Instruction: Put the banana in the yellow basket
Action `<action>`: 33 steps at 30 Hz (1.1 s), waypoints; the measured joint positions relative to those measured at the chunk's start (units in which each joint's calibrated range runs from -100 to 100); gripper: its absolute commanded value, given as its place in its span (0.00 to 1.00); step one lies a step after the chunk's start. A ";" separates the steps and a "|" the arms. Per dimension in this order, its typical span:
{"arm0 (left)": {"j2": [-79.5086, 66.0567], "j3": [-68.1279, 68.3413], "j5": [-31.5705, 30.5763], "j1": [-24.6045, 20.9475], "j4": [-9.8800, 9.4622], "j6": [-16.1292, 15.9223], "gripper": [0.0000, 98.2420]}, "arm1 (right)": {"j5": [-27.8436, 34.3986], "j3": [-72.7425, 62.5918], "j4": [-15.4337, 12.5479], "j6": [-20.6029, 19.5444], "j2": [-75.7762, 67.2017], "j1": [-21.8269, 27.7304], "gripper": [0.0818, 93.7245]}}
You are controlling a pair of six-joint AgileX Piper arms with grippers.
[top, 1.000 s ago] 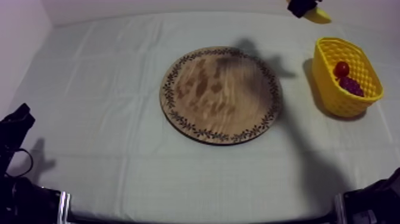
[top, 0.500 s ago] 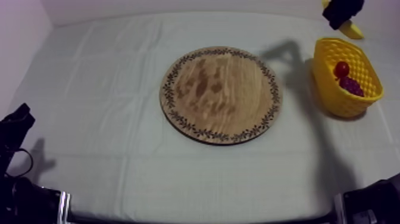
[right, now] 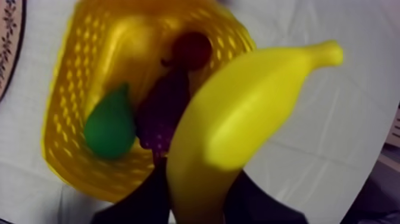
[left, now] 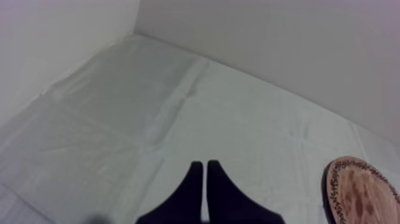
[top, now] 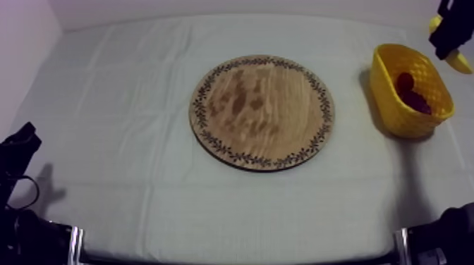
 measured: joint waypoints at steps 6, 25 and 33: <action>0.00 0.00 0.00 0.00 0.00 0.00 0.00 | -0.14 2.29 0.06 0.53 -0.93 0.61 0.13; 0.00 0.00 0.00 0.00 0.00 0.00 0.00 | -6.79 7.38 -3.28 -4.72 8.78 -2.87 0.13; 0.00 0.00 0.00 0.00 0.00 0.00 0.00 | -10.50 7.36 -3.36 -6.19 14.23 -3.00 0.23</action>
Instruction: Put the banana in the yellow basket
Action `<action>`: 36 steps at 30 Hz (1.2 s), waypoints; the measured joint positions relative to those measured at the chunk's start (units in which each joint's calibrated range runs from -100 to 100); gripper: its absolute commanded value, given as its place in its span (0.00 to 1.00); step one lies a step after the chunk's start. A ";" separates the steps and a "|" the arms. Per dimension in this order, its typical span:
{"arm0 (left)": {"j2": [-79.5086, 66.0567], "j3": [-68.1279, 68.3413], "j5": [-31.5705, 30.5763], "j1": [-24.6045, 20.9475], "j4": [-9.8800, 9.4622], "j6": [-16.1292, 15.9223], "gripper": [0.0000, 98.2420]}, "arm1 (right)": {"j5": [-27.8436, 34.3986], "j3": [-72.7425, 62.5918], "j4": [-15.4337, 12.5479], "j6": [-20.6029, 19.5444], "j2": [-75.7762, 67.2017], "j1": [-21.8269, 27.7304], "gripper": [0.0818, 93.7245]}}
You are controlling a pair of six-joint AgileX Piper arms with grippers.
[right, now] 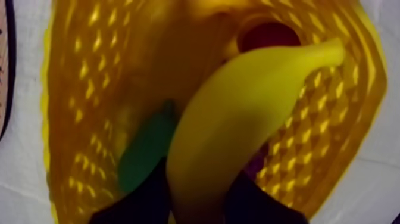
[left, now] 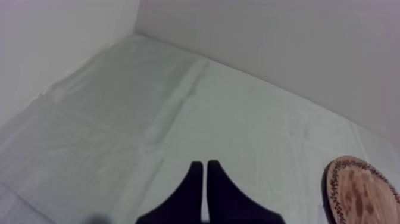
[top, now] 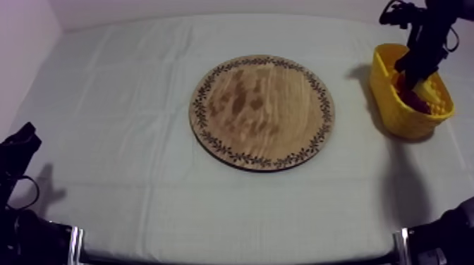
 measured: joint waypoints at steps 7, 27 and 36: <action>0.00 0.00 0.00 0.00 0.00 0.00 0.00 | -1.48 1.55 0.78 -0.10 1.12 0.29 0.56; 0.00 0.00 0.00 0.00 0.00 0.00 0.00 | -2.19 2.95 0.31 1.71 -4.09 0.49 0.85; 0.00 0.00 0.00 0.00 0.00 0.00 0.00 | -1.72 3.69 -0.80 3.37 -12.59 0.47 0.87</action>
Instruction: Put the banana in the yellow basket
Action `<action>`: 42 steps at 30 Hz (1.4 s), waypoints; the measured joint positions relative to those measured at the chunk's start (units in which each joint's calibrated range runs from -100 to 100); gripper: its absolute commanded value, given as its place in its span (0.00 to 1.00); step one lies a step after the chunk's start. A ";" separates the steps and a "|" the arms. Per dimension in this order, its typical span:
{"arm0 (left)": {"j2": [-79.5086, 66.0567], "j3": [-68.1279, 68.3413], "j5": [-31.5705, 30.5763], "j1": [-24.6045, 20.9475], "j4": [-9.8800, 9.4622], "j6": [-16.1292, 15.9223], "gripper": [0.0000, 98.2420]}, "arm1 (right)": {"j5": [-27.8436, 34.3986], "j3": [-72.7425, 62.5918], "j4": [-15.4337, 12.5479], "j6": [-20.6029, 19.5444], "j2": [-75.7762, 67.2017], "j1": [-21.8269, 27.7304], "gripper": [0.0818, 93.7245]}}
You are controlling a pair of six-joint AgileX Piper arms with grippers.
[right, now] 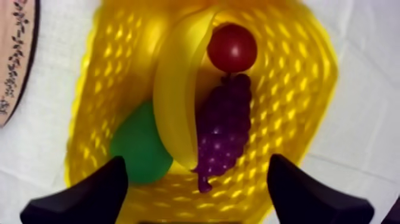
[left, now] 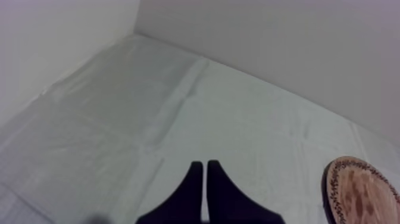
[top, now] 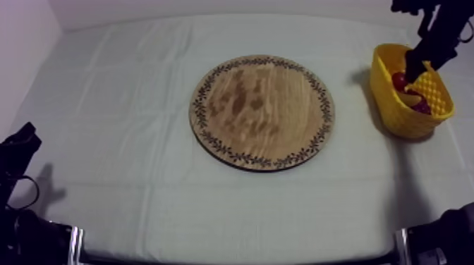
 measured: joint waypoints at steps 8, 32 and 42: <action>0.00 0.00 0.00 0.00 0.00 0.00 0.00 | -3.71 3.16 -2.22 -0.94 -11.04 0.07 0.87; 0.00 0.00 0.00 0.00 0.00 0.00 0.00 | -20.71 28.69 -11.17 5.03 -45.33 0.29 0.60; 0.00 0.00 0.00 0.00 0.00 0.00 0.00 | -28.18 41.57 -15.01 7.67 -55.10 -1.01 0.21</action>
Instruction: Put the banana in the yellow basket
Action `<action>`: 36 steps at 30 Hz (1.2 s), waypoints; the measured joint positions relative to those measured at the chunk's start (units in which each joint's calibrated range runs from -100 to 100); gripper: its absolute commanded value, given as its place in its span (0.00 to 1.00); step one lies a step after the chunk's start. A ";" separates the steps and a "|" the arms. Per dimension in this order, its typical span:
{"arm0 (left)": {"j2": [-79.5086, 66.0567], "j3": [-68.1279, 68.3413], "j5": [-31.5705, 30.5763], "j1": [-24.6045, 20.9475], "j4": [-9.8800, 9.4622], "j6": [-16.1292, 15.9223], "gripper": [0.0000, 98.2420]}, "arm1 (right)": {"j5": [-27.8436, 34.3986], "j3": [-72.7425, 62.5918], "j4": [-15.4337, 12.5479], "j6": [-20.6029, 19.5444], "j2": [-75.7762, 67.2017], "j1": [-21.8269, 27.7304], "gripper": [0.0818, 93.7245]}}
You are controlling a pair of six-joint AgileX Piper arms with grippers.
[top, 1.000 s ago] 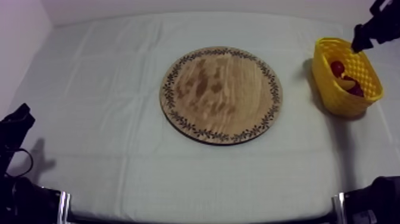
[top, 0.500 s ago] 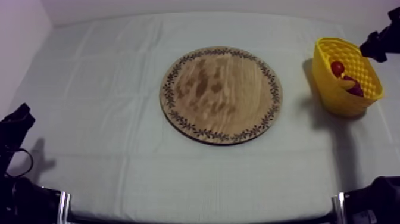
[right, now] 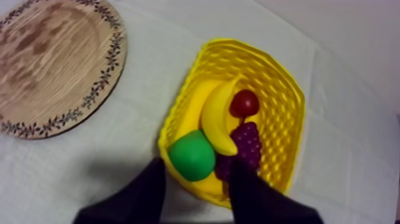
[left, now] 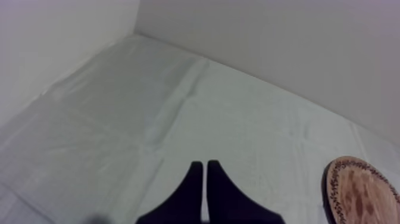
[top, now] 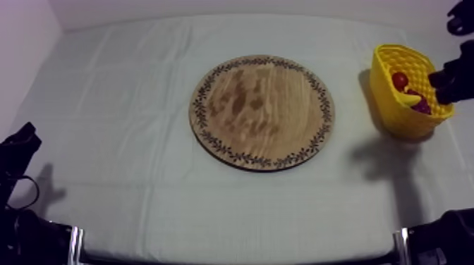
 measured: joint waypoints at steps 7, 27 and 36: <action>0.00 0.00 0.00 0.00 0.00 0.00 0.00 | -0.04 9.90 -7.72 7.85 -10.09 -0.26 0.03; 0.00 0.00 0.00 0.00 0.00 0.00 0.00 | 0.51 25.35 -10.74 5.16 -36.20 -1.83 0.01; 0.00 0.00 0.00 0.00 0.00 0.00 0.00 | -4.64 33.38 -5.18 -7.81 -44.75 -4.60 0.00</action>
